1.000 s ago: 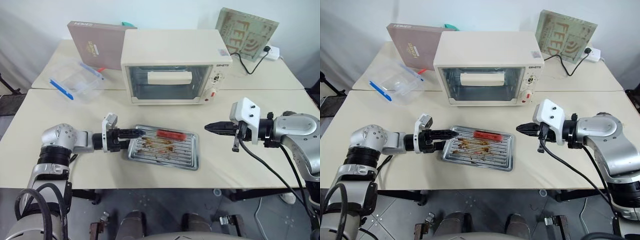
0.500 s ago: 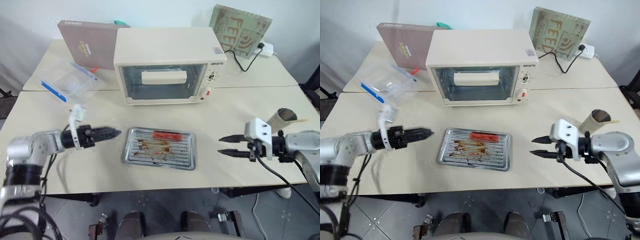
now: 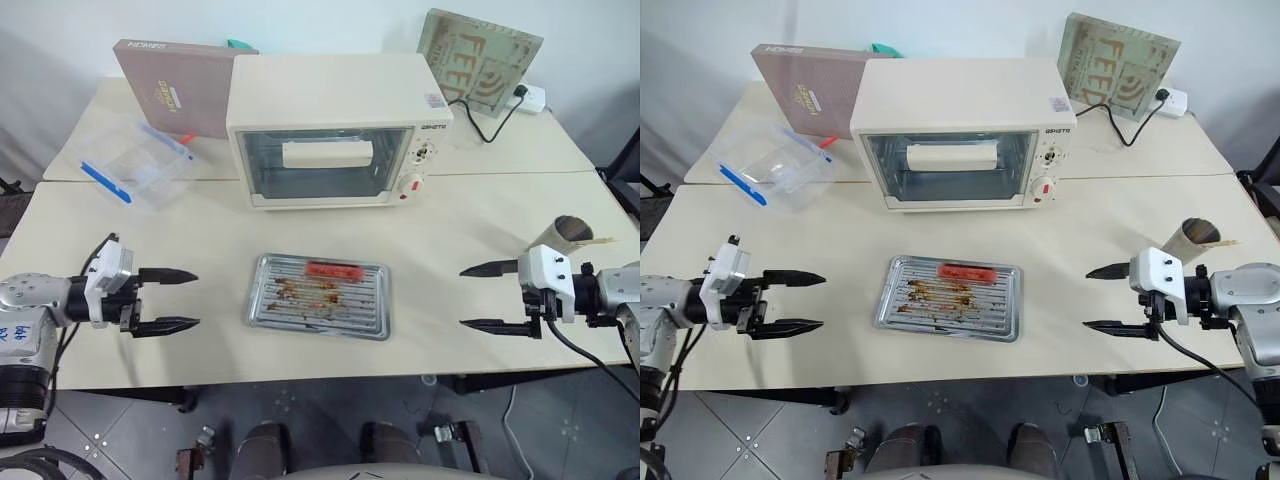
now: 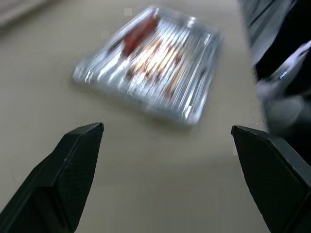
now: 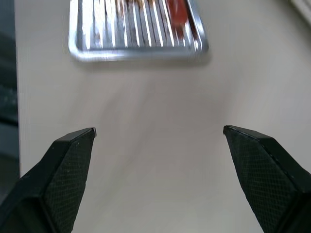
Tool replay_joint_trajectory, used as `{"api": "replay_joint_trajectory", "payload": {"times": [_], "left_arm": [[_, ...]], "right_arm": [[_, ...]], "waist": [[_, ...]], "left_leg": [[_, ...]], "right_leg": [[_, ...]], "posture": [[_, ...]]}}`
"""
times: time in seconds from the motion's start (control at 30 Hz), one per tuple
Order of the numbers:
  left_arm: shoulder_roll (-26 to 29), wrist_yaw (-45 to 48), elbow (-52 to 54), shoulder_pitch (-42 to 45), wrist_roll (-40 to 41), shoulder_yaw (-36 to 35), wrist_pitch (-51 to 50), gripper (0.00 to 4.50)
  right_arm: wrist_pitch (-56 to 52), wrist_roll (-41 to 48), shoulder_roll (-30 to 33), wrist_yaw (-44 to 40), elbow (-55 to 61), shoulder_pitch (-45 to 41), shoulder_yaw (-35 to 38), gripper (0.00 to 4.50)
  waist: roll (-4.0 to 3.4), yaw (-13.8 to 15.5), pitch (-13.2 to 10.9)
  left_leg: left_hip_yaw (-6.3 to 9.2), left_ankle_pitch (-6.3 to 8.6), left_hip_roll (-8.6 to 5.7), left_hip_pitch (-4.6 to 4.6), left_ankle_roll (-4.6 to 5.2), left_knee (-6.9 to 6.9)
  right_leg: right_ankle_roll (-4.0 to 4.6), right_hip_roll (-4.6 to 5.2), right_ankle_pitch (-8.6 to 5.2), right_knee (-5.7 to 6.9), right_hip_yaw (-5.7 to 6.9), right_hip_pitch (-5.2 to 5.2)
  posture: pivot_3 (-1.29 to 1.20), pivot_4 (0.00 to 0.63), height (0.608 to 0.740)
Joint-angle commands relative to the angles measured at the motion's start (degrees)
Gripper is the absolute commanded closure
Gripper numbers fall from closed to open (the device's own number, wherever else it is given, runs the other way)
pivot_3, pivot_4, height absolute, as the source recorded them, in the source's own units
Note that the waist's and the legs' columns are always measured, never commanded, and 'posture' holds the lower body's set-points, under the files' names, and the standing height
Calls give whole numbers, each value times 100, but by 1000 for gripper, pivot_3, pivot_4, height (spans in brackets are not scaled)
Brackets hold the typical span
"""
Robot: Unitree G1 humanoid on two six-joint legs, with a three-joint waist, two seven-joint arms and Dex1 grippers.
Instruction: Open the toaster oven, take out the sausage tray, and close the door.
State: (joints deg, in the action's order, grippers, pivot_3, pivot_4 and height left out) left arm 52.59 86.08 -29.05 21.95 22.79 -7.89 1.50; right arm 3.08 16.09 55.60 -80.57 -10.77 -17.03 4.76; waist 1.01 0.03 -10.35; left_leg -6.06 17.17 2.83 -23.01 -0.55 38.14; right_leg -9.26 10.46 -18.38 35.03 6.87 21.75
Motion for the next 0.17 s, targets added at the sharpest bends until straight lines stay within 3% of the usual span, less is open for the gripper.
{"api": "replay_joint_trajectory", "payload": {"times": [0.03,0.17], "left_arm": [[-11,402,-274,278,-71,33,334,0],[-144,-236,-190,325,-178,52,94,0]], "right_arm": [[332,-205,-10,268,-135,-23,85,86],[-324,-59,-436,1503,495,353,578,86]], "waist": [[0,-2,0],[0,-15,0]], "left_leg": [[0,0,0,0,1,1],[0,0,2,2,0,-2]], "right_leg": [[0,0,0,2,0,0],[-1,0,0,9,3,4]], "posture": [[0,150,740],[0,150,740]]}}
